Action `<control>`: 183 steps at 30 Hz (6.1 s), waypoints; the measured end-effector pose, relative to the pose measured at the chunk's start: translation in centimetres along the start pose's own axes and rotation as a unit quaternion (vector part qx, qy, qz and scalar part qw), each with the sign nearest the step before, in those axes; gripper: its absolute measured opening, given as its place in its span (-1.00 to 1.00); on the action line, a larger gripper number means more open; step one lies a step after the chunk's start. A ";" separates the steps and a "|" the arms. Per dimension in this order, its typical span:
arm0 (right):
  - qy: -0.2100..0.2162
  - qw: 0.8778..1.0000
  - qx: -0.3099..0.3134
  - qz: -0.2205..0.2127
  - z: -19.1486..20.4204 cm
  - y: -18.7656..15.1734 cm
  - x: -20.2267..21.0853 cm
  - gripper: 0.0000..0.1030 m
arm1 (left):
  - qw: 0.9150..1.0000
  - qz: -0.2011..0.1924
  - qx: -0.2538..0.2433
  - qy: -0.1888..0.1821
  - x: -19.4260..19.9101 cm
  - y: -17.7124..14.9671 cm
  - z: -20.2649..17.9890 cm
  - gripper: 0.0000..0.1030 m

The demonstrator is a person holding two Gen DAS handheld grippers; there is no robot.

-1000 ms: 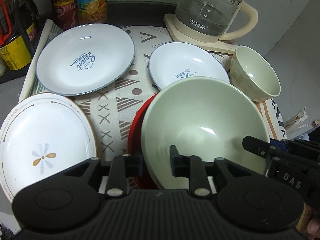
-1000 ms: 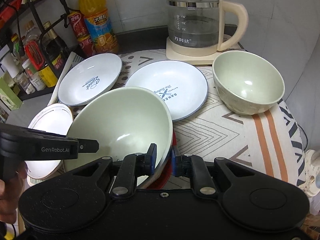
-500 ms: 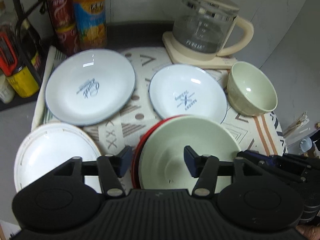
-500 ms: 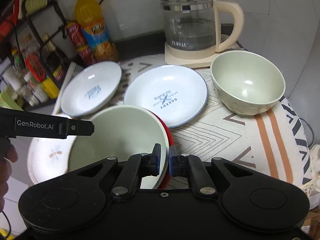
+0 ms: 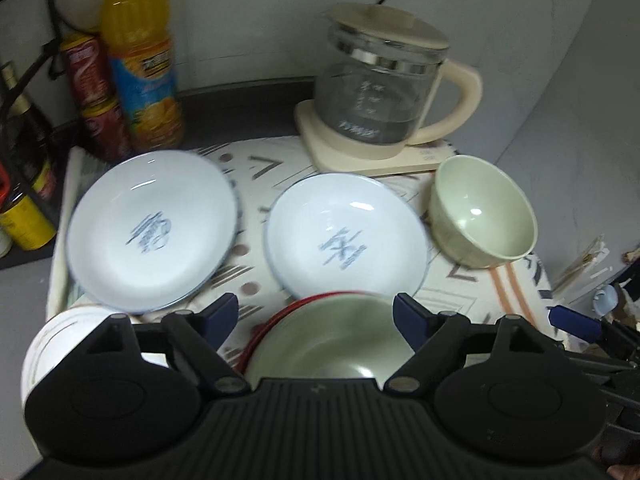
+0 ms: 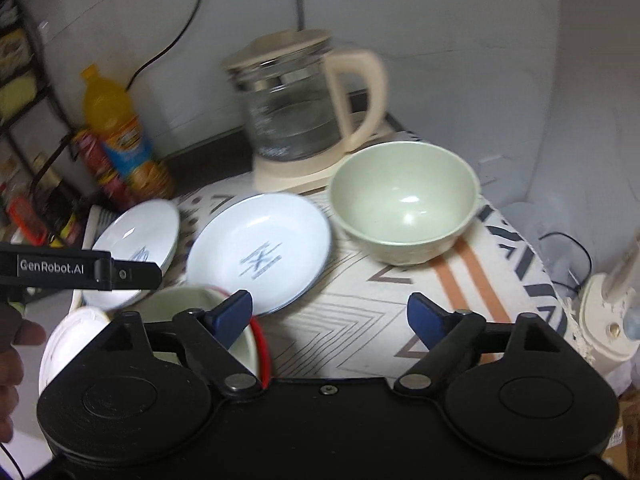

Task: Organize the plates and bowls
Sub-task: 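Move both grippers to the smaller pale green bowl and grip its rim, then lift the smaller pale green bowl with both grippers over the bowl stack, then lower the smaller bowl into the stacked bowls and open both grippers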

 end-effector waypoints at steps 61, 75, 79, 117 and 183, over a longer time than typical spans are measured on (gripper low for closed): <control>-0.061 0.990 -0.123 0.014 -7.6 4.7 -8.1 -0.58 | 0.994 0.054 -0.016 -0.094 -12.9 5.7 -9.4 -0.70; -0.036 0.993 -0.110 -0.013 -6.1 4.5 -4.0 -0.57 | 0.996 0.016 -0.007 -0.086 -7.4 4.9 -8.6 -0.70; -0.030 0.994 -0.107 -0.018 -5.7 4.3 -3.0 -0.57 | 0.997 0.005 -0.006 -0.083 -6.0 4.4 -8.6 -0.70; 0.033 0.998 -0.002 -0.049 1.1 -0.7 4.6 -0.55 | 0.996 -0.046 0.059 -0.046 5.0 -3.1 -3.7 -0.70; 0.094 0.995 0.043 -0.004 5.4 -5.5 4.2 0.65 | 0.989 -0.004 0.122 0.078 6.7 -9.2 4.1 0.19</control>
Point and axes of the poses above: each gripper's, at about its wrist camera, not at the fingertips, and x roughly against the way its jaws point, z to its left, y to its top, the point moved 1 cm from there along -x, roughly the way its jaws point, and after that the axes turned 2 degrees about x, right-handed, at the moved point
